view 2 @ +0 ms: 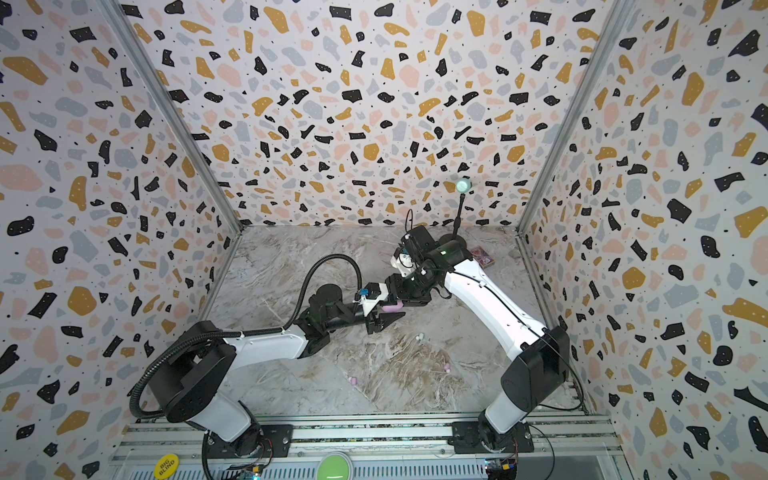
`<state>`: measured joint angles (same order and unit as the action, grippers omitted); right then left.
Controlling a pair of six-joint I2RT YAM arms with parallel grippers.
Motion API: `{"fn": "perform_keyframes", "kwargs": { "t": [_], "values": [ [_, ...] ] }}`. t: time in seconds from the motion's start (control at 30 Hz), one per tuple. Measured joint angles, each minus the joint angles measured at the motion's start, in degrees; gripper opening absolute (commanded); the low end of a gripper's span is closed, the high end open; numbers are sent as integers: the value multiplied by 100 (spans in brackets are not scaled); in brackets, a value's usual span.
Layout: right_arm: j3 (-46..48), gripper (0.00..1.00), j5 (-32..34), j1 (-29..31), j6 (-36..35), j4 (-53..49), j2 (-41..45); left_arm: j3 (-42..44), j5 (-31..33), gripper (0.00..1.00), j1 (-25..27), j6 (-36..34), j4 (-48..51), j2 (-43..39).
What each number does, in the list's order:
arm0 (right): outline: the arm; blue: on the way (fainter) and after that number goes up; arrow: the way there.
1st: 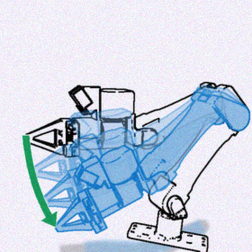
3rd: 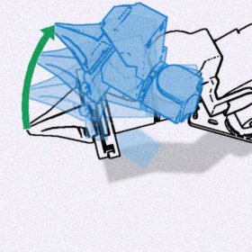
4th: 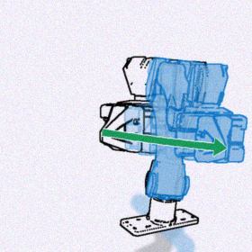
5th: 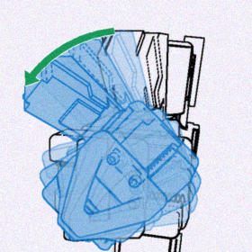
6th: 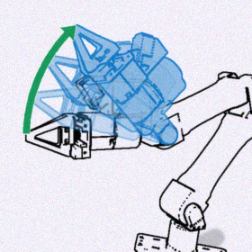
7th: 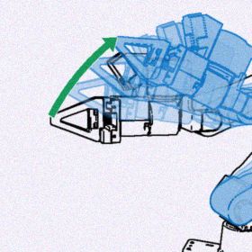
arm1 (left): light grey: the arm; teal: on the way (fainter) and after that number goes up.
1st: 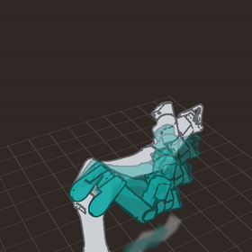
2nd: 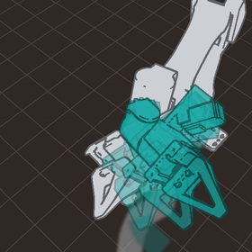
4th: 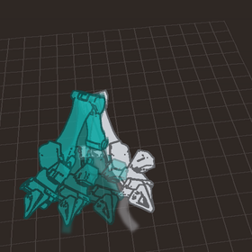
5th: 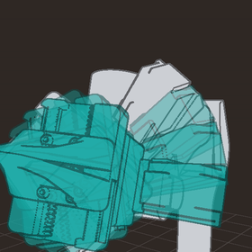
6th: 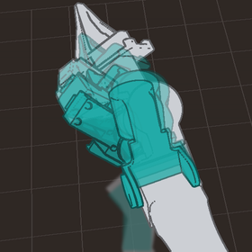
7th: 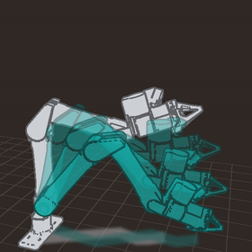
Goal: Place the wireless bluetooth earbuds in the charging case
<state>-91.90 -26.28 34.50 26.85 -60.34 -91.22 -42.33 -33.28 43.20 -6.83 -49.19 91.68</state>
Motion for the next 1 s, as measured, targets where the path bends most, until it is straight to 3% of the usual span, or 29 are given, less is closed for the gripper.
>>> {"fn": "perform_keyframes", "kwargs": {
  "t": [1.0],
  "values": [
    [-28,51,-7,-2,-31,-72,284,0,-122,49,-72,286,-229,-9]
  ]
}}
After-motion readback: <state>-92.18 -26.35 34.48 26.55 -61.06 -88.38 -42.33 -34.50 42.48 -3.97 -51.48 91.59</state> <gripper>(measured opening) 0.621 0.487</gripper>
